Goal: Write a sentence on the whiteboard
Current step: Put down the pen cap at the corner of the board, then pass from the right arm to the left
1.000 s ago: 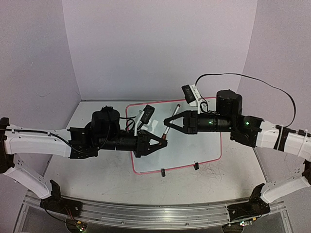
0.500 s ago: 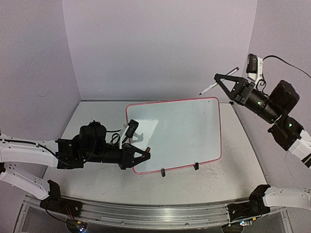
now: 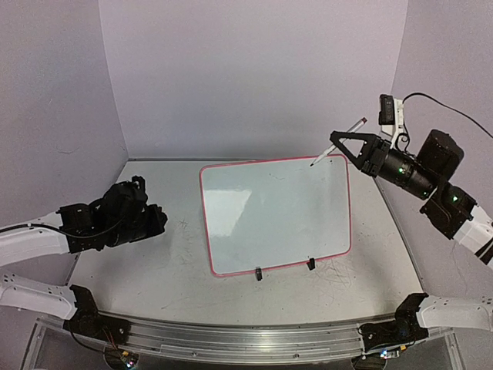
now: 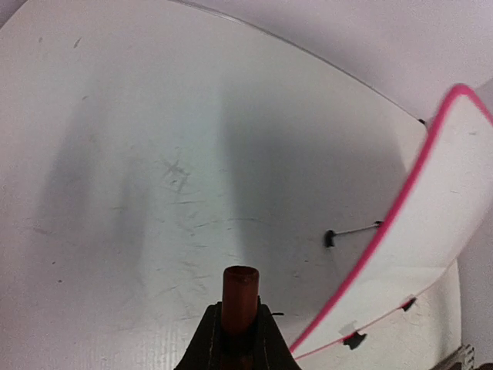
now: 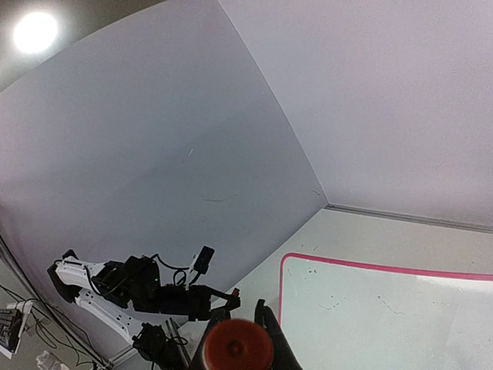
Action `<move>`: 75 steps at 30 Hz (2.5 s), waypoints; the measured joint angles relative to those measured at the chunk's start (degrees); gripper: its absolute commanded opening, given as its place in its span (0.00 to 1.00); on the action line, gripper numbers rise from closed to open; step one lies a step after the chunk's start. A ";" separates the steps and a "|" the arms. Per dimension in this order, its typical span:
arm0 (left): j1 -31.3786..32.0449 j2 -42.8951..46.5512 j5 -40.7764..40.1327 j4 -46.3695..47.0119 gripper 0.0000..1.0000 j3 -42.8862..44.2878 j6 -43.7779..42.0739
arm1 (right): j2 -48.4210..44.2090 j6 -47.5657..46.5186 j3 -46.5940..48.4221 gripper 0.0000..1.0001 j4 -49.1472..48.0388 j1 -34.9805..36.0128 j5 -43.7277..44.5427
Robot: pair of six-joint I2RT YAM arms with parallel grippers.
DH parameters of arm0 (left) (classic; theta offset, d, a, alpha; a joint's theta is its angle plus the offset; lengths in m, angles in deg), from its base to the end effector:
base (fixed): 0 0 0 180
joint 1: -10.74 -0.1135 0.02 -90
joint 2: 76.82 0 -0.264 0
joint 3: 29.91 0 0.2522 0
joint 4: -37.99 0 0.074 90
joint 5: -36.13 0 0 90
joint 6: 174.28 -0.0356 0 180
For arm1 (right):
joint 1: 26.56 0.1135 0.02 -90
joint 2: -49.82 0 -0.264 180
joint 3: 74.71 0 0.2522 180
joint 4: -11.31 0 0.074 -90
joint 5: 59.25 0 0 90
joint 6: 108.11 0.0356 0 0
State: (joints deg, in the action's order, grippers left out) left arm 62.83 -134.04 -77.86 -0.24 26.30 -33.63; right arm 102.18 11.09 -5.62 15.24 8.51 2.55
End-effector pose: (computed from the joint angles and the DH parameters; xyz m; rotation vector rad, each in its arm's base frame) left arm 0.1415 -0.1582 0.2636 -0.1965 2.2296 -0.5299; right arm 0.1565 0.1304 0.4185 -0.5210 1.4008 1.2532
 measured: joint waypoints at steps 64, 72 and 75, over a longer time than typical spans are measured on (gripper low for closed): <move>-5.78 5.25 24.49 13.71 0.66 2.72 -3.13 | 10.62 6.19 -7.48 0.00 -8.72 6.20 -2.90; 8.44 -7.63 31.22 30.30 0.63 3.96 -6.48 | 16.15 11.72 -7.86 0.00 -17.73 12.83 -0.86; 12.61 -13.63 33.00 33.80 0.59 6.06 -7.96 | 17.32 13.41 -8.46 0.00 -19.98 14.02 -0.01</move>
State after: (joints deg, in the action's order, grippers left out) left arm 75.44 -147.68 -44.86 33.57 32.35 -41.58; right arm 119.50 24.50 -14.08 -4.74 22.54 2.54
